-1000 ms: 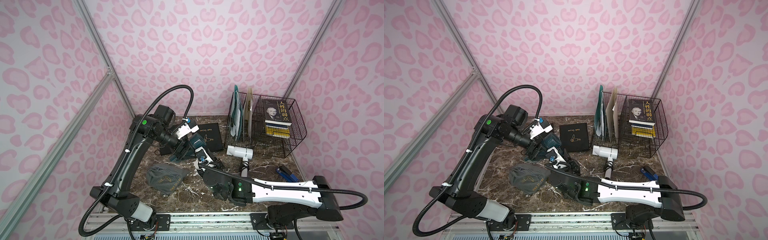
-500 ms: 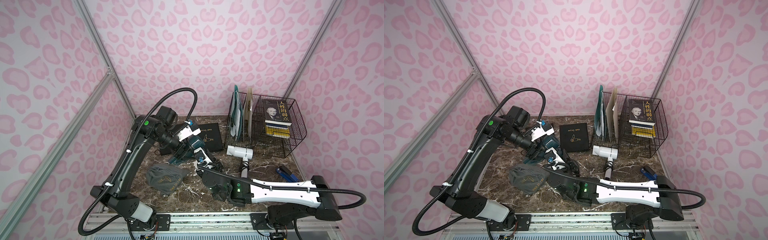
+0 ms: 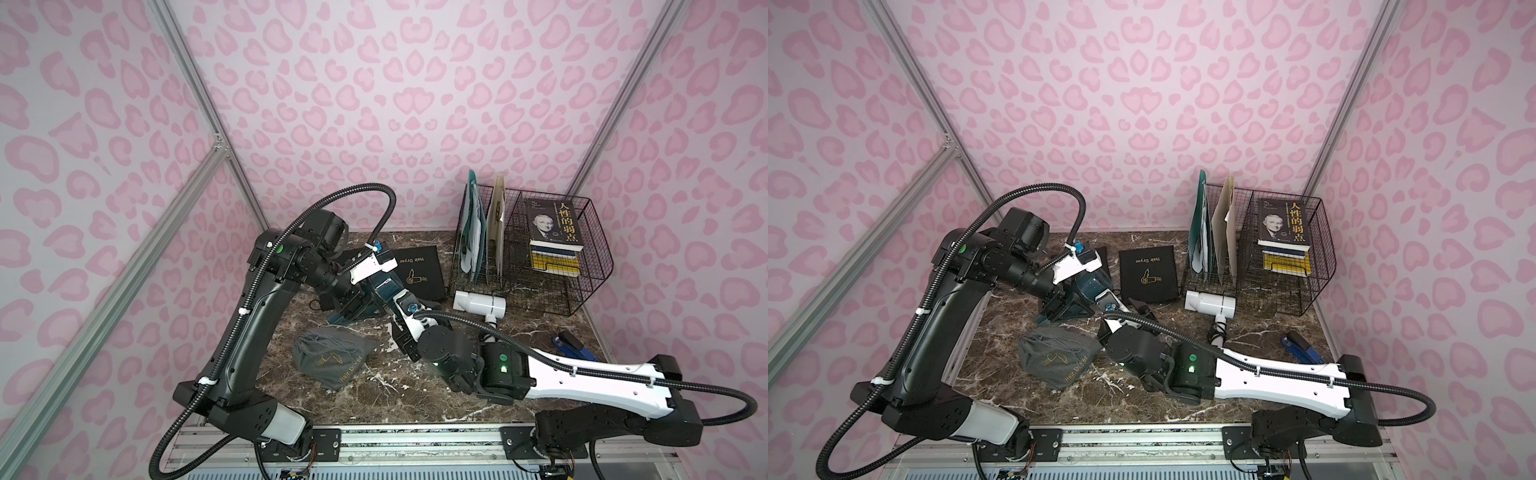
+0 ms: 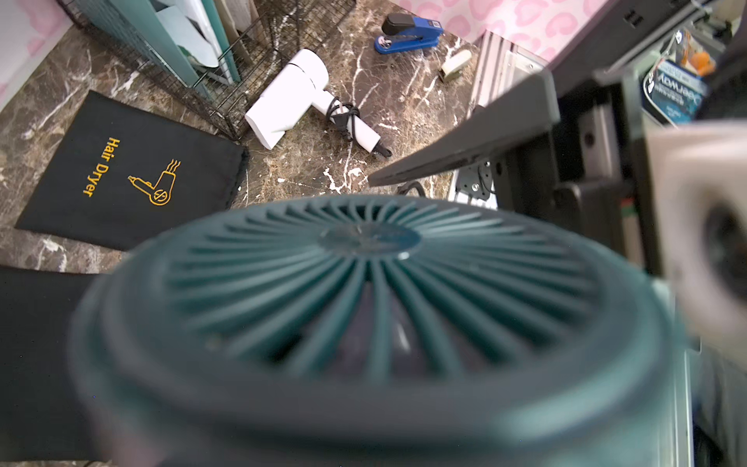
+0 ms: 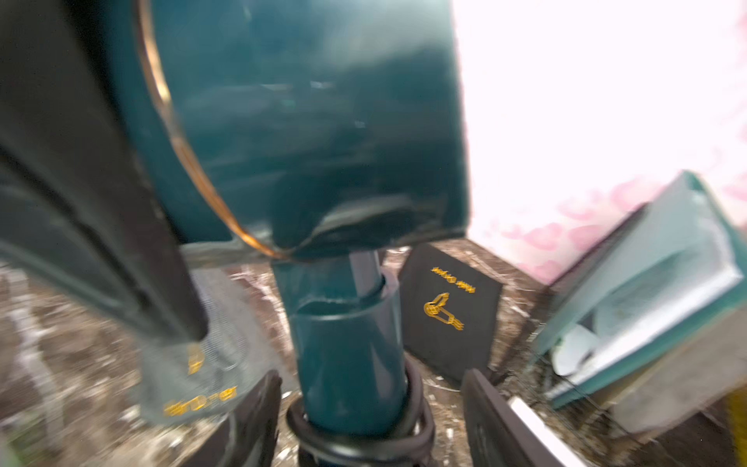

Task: Pack away hair dryers
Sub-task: Pick up the hair dryer from the center of the board.

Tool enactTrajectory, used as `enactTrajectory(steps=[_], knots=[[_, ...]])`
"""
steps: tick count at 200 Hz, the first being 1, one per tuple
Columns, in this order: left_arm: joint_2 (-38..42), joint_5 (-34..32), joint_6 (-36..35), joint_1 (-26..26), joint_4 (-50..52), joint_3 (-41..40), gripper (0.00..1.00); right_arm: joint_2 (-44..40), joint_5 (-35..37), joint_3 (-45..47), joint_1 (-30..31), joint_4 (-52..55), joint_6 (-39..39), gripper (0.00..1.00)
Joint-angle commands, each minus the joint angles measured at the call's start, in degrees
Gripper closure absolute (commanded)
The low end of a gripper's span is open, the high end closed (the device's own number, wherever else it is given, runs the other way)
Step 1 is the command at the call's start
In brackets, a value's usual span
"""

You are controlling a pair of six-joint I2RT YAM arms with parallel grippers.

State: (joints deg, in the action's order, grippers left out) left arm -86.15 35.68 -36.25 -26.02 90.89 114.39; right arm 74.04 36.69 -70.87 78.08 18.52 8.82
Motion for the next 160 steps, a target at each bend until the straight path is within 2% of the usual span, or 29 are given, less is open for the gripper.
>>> enactTrajectory(steps=[1, 26, 43, 113, 139, 160], knots=[[-0.86, 3.88, -5.8, -0.02, 5.52, 1.31, 0.98, -2.71, -15.36, -1.22, -2.09, 6.74, 3.02, 0.29], [-2.17, 7.13, -7.92, -0.03, 9.3, 2.43, 0.98, -6.62, -37.08, -0.66, -10.31, 8.19, 3.49, 0.29], [-2.49, 8.86, -8.67, 0.0, 10.76, 3.34, 0.98, -8.06, -46.82, 0.36, -15.17, 8.88, 2.81, 0.28], [-1.01, 13.12, -11.78, -0.1, 13.96, 4.53, 0.98, -11.84, -59.6, 4.7, -24.29, 7.71, 0.93, 0.3], [-0.69, 14.67, -11.83, -0.09, 13.96, 4.43, 0.98, -12.43, -63.4, 5.77, -26.04, 6.53, 0.98, 0.35], [-0.42, 15.71, -12.04, -0.08, 13.89, 4.44, 0.98, -12.08, -65.72, 5.66, -26.63, 6.52, 0.89, 0.43]])
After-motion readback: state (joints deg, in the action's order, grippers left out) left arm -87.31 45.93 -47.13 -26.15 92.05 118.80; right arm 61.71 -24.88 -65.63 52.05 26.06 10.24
